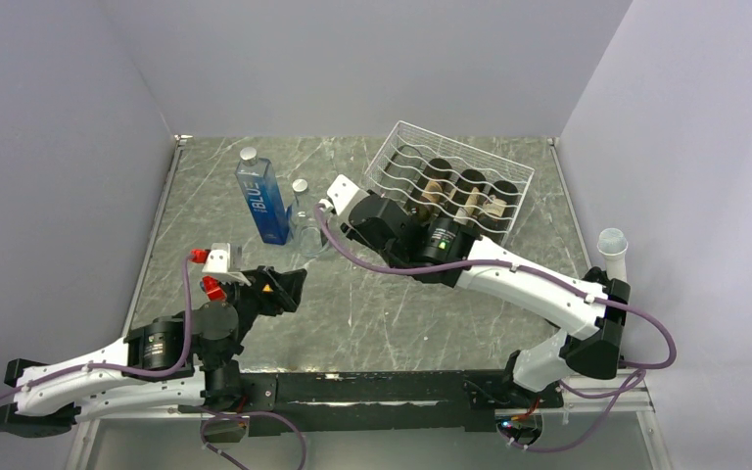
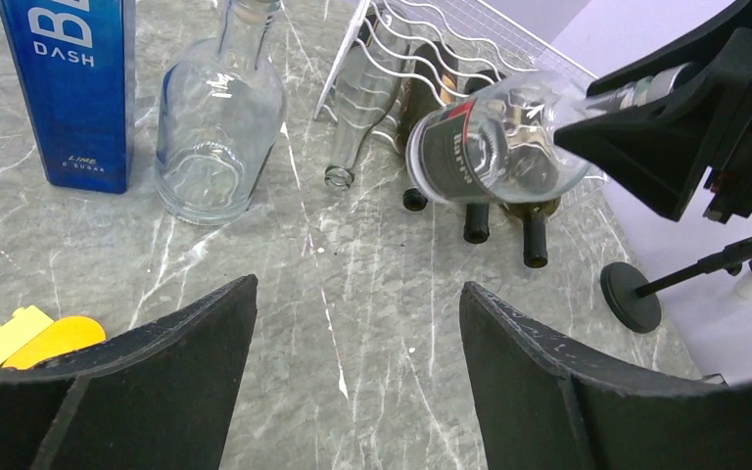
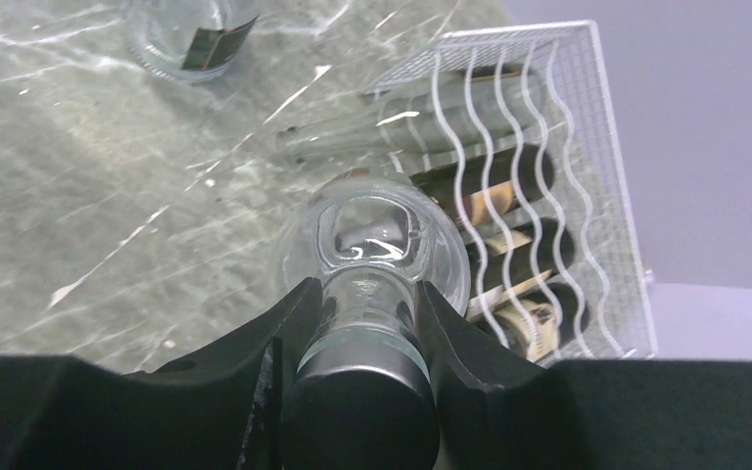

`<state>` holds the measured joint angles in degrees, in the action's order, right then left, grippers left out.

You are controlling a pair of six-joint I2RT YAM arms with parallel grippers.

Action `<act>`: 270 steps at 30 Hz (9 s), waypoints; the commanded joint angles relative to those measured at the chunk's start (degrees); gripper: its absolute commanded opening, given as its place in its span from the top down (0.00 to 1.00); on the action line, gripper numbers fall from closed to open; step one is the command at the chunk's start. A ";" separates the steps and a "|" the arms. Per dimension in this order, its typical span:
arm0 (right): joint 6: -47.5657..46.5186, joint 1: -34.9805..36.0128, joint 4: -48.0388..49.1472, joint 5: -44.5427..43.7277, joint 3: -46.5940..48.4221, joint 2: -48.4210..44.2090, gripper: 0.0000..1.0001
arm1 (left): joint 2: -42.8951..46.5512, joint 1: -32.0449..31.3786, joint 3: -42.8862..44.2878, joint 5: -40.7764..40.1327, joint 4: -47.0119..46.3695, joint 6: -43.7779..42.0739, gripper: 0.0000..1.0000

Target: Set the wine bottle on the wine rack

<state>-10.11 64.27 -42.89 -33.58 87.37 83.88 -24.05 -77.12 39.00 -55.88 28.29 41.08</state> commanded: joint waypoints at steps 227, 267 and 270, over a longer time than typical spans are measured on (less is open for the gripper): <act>22.69 -8.89 19.70 27.86 -19.34 -15.92 1.00 | -8.20 -0.22 8.58 13.14 1.21 6.70 0.01; 19.25 -6.06 -9.25 29.12 -12.42 -6.60 0.45 | -7.37 -0.20 7.17 10.82 2.10 7.28 0.01; 18.86 -5.90 -9.61 28.64 -12.28 -5.79 0.50 | -7.16 -0.22 7.22 10.46 2.32 7.01 0.01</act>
<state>9.19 57.95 -50.54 -3.86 72.58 77.60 -31.97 -77.12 46.37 -43.99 32.29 48.82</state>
